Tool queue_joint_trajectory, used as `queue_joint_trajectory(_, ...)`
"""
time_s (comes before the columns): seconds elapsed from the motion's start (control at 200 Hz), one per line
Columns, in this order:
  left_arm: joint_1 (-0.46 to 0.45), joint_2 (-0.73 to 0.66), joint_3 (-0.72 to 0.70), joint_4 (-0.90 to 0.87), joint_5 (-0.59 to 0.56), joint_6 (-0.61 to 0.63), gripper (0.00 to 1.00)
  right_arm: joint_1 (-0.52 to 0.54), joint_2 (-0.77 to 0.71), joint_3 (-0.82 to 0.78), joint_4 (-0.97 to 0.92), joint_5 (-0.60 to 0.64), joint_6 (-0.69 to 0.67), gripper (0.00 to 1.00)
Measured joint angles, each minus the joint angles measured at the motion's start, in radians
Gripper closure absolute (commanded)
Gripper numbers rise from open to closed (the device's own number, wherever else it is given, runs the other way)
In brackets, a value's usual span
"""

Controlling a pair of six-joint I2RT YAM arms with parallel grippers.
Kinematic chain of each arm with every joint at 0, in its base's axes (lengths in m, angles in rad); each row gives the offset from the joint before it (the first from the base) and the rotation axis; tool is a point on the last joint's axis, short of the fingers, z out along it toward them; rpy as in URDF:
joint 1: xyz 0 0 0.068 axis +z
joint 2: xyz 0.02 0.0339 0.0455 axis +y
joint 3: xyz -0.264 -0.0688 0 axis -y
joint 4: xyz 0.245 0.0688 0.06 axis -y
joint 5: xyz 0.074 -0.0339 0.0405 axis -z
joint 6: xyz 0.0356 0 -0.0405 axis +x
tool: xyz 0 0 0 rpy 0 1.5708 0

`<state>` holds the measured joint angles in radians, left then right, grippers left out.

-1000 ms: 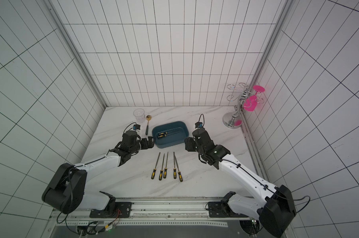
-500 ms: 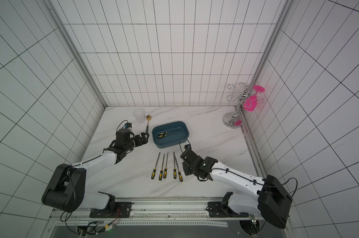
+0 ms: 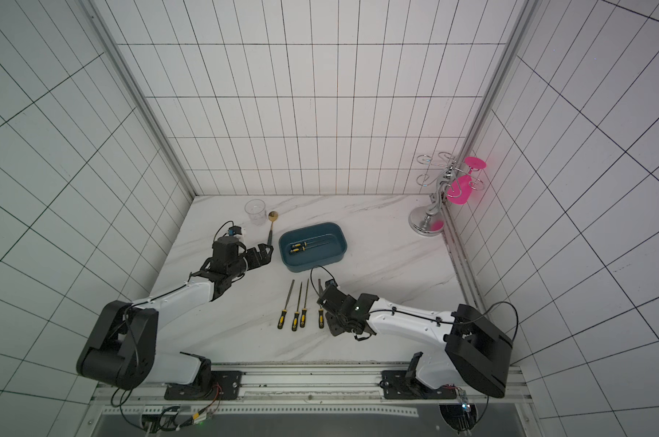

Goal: Put the file tool into the storage box
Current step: Pick up the file tool from the center of the board.

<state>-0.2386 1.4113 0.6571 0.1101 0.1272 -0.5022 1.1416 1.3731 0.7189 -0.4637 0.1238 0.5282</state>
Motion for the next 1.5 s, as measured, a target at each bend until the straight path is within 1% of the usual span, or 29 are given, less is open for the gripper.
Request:
queue_joint_trajectory(0.21,0.0,0.0,0.0,0.0,0.0,0.0,0.02,0.035,0.069,0.014,0.002,-0.004,0.004,0.48)
queue_joint_trajectory(0.44,0.0,-0.002,-0.003,0.0,-0.003,-0.003,0.02,0.05,0.143,0.073,-0.003,0.004,0.008,0.48)
queue_joint_trajectory(0.765,0.0,-0.004,-0.004,0.0,-0.003,-0.003,0.02,0.052,0.174,0.08,-0.011,0.032,0.033,0.49)
queue_joint_trajectory(0.905,0.0,-0.004,-0.004,0.0,-0.003,-0.003,0.02,0.052,0.174,0.076,-0.008,0.035,0.045,0.51)
queue_joint_trajectory(1.044,0.0,-0.004,-0.004,0.0,-0.003,-0.003,0.02,0.052,0.174,0.067,0.015,0.031,0.057,0.58)
queue_joint_trajectory(1.189,0.0,-0.004,-0.005,0.0,-0.006,-0.003,0.02,0.052,0.172,0.056,0.047,0.032,0.074,0.72)
queue_joint_trajectory(1.379,0.0,-0.004,-0.005,0.0,-0.007,-0.003,0.02,0.052,0.152,0.033,0.069,0.038,0.085,0.83)
queue_joint_trajectory(1.499,0.0,-0.004,-0.005,0.0,-0.007,-0.003,0.02,0.052,0.12,0.013,0.068,0.039,0.092,0.87)
